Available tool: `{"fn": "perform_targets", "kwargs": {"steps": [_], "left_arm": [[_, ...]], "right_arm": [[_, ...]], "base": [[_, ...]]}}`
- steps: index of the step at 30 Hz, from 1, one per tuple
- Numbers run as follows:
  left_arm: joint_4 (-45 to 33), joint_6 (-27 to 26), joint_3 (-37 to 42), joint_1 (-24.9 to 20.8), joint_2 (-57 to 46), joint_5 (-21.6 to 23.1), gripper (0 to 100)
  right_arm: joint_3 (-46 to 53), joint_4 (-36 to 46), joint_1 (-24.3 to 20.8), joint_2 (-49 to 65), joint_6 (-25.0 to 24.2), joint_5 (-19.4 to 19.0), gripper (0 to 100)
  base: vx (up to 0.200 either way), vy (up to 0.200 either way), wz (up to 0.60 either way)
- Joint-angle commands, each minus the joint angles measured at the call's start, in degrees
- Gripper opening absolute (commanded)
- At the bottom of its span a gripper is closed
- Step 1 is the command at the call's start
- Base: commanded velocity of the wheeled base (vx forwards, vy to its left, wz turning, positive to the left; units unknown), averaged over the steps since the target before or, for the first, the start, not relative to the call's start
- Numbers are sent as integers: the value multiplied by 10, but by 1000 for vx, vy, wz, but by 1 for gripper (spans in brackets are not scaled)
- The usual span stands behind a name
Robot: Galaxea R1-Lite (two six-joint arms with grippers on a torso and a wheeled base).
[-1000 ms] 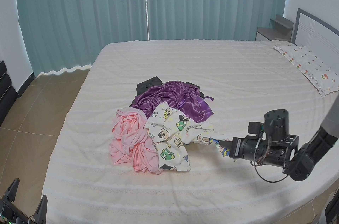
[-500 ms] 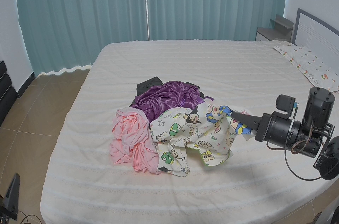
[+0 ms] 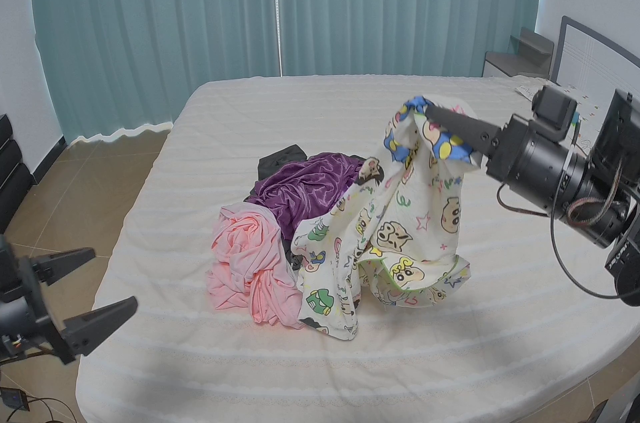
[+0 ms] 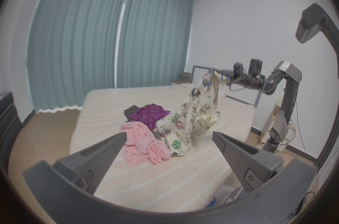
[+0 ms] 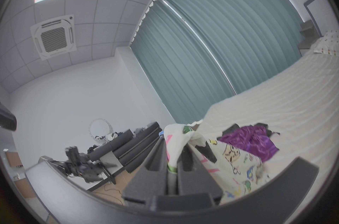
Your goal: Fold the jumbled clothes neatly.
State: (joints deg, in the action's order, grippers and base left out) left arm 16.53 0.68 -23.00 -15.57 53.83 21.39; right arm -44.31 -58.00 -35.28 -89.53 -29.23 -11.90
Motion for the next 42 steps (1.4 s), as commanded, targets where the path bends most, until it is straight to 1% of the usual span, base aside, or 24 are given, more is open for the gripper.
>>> {"fn": "perform_targets", "kwargs": {"steps": [1,2,4,5,6,7,9,10,12,14,15,18,21,22,25,28,29,34,38,42], "left_arm": [[197,1,-2,-125,320,29,100],[254,4,2,-154,366,24,100],[306,18,7,-182,403,13,100],[332,34,8,-200,424,-6,100],[332,34,8,-200,424,-6,100],[364,65,9,-234,459,-51,100],[397,85,9,-268,498,-102,100],[421,91,11,-284,512,-119,100],[468,102,17,-308,534,-136,100],[498,113,20,-319,554,-149,100],[498,113,20,-319,554,-149,100],[511,129,-5,-335,591,-206,100],[523,175,-42,-351,610,-251,100],[523,182,-53,-353,614,-261,100],[523,200,-114,-353,641,-346,100],[517,197,-144,-348,666,-425,100],[516,196,-145,-348,666,-427,100],[454,198,-142,-348,668,-449,100],[447,197,-141,-343,668,-451,100],[453,197,-142,-324,697,-451,100]], "right_arm": [[-131,4,-47,-47,1,31,0],[-134,4,-47,-53,1,35,0],[-139,4,-47,-56,0,38,0],[-140,4,-46,-57,0,38,0],[-140,4,-46,-57,0,38,0],[-140,3,-46,-63,0,38,0],[-140,3,-46,-67,0,38,0],[-140,3,-45,-69,0,39,0],[-140,2,-45,-76,0,39,0],[-139,0,-44,-80,0,42,0],[-139,0,-44,-80,0,42,0],[-133,-1,-42,-79,0,43,0],[-132,0,-38,-79,-1,43,0],[-132,-1,-38,-79,-1,42,0],[-130,-1,-37,-79,-1,42,0],[-127,-1,-37,-79,0,42,0],[-127,-1,-37,-79,0,42,0],[-126,-1,-37,-79,0,42,0],[-126,-1,-37,-77,-1,42,0],[-127,-1,-37,-73,0,42,0]], "base": [[0,0,0],[0,0,0],[0,0,0],[0,0,0],[0,0,0],[0,0,0],[0,0,0],[0,0,0],[0,0,0],[0,0,0],[0,0,0],[0,0,0],[0,0,0],[0,0,0],[0,0,0],[0,0,0],[0,0,0],[0,0,0],[0,0,0],[0,0,0]]}}
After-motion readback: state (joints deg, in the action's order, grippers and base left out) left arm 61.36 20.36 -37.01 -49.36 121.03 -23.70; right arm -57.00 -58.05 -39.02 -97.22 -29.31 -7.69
